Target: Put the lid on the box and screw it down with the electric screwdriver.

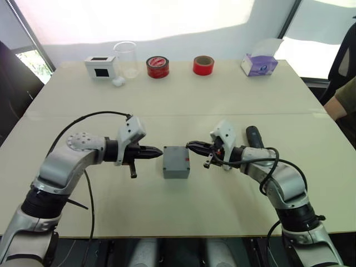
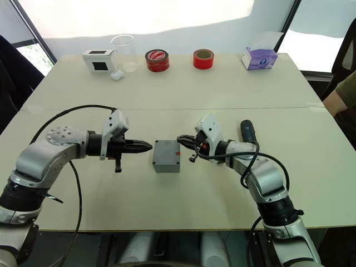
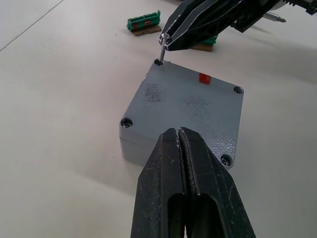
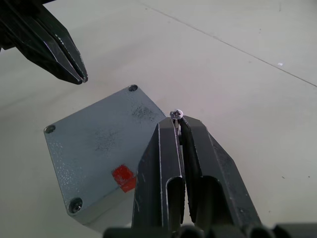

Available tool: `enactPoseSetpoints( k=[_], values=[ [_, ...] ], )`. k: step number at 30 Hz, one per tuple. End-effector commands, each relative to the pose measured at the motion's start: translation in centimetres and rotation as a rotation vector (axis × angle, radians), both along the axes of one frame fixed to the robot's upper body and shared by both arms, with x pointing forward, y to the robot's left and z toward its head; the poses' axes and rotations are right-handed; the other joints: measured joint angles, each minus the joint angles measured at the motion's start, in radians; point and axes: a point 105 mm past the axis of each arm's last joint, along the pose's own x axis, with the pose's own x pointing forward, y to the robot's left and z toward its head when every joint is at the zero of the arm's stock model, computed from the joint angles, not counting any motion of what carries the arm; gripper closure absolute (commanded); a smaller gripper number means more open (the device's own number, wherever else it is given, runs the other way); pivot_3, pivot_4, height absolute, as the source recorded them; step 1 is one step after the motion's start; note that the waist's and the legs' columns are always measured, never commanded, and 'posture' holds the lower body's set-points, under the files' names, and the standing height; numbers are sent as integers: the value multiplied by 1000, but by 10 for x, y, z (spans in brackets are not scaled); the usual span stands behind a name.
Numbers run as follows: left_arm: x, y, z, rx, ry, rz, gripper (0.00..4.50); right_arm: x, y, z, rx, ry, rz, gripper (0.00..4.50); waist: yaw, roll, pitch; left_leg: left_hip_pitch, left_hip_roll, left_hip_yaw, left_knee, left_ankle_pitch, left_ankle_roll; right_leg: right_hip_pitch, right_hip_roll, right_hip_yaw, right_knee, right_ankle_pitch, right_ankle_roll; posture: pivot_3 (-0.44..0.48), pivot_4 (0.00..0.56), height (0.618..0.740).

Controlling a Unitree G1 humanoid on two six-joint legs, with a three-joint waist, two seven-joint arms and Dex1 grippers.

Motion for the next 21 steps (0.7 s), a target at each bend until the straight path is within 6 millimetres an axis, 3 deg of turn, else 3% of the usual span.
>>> enactPoseSetpoints(
  k=[1,16,19,21],
  values=[
    [-2,-2,10,-19,-41,-10,4500,2,1,10,0,-54,12,4454,0,0,0,0,0,0,0,0,0,0,0,0,0,0,0,0,150,740],
    [-1,-3,10,-22,-47,-13,4500,4,1,4,-22,-46,3,4454,0,0,0,0,0,0,0,0,0,0,0,0,3,0,0,0,150,740],
    [-1,-3,10,-22,-47,-13,4500,5,0,3,-27,-44,-2,3779,0,0,0,0,0,0,0,0,0,0,0,0,3,0,0,0,150,740],
    [-1,-3,10,-22,-47,-13,4500,5,0,4,-27,-43,0,3056,0,0,0,0,0,0,0,0,0,0,0,0,3,0,0,0,150,740]
  ],
)
